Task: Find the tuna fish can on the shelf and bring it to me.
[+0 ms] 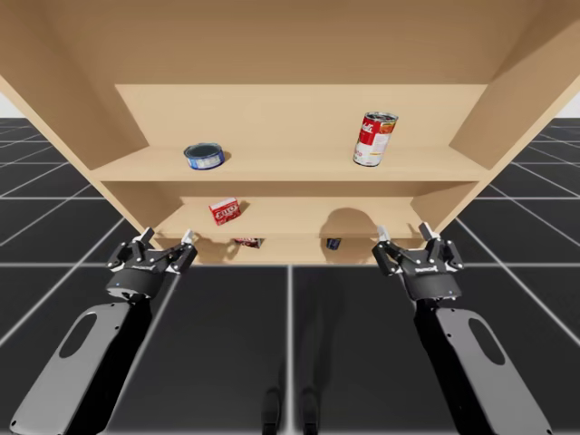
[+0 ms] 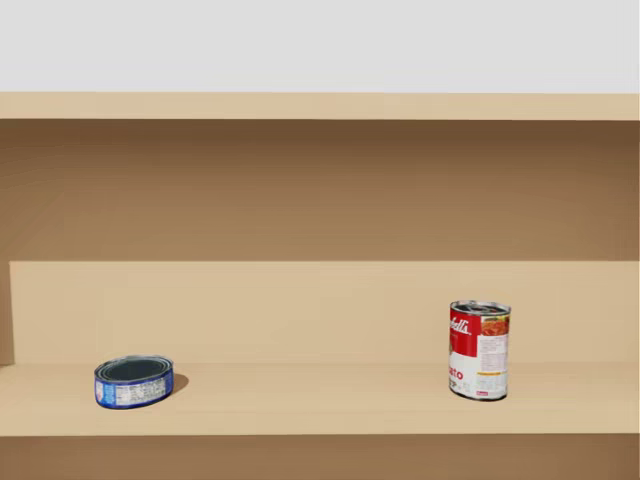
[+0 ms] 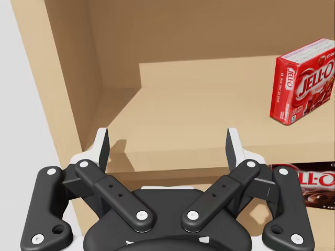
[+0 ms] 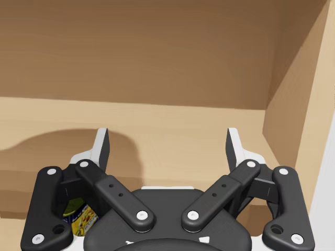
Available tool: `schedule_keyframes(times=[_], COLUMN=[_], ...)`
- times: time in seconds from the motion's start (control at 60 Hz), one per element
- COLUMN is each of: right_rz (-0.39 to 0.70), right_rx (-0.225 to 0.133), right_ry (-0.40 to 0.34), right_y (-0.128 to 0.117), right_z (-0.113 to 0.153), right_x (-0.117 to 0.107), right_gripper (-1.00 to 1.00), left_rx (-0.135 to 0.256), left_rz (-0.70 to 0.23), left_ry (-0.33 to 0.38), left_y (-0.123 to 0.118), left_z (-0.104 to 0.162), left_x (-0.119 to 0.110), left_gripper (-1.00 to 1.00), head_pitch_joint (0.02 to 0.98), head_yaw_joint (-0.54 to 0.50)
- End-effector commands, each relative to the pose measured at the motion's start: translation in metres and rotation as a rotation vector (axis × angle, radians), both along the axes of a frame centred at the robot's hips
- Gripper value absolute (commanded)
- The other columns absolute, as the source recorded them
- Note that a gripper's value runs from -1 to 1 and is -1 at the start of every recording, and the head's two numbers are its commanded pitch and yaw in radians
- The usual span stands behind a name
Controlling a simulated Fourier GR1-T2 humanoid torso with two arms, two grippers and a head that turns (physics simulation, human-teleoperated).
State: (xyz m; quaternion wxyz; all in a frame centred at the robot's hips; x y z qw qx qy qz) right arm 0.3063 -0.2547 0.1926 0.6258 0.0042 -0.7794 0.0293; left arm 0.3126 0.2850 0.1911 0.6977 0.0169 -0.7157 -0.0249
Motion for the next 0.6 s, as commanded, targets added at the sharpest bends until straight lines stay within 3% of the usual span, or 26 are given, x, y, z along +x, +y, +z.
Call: schedule_keyframes(times=[0.017,0.25,0.6], right_rz=[-0.019,0.035,0.028], right_rx=[0.018,0.029,0.016], right_ry=[0.001,0.041,0.045], right_y=[0.0018,0.0023,0.0019], right_z=[-0.0010,0.0004,0.0005], right_x=[-0.0011,0.0000,0.0008], right_gripper=[-1.00,-1.00,-1.00], left_rx=[0.000,0.002,0.001], left_rz=[-0.001,-0.005,-0.006], left_ry=[0.000,0.005,0.011], left_y=[0.0002,0.0006,0.0015], left_z=[0.0000,-0.0005,-0.0007], left_x=[-0.0001,0.0002,0.0018], left_gripper=[-1.00,-1.00,-1.00], head_pitch_joint=[0.081,0.163,0.339], head_yaw_joint=[-0.01,0.01,0.27])
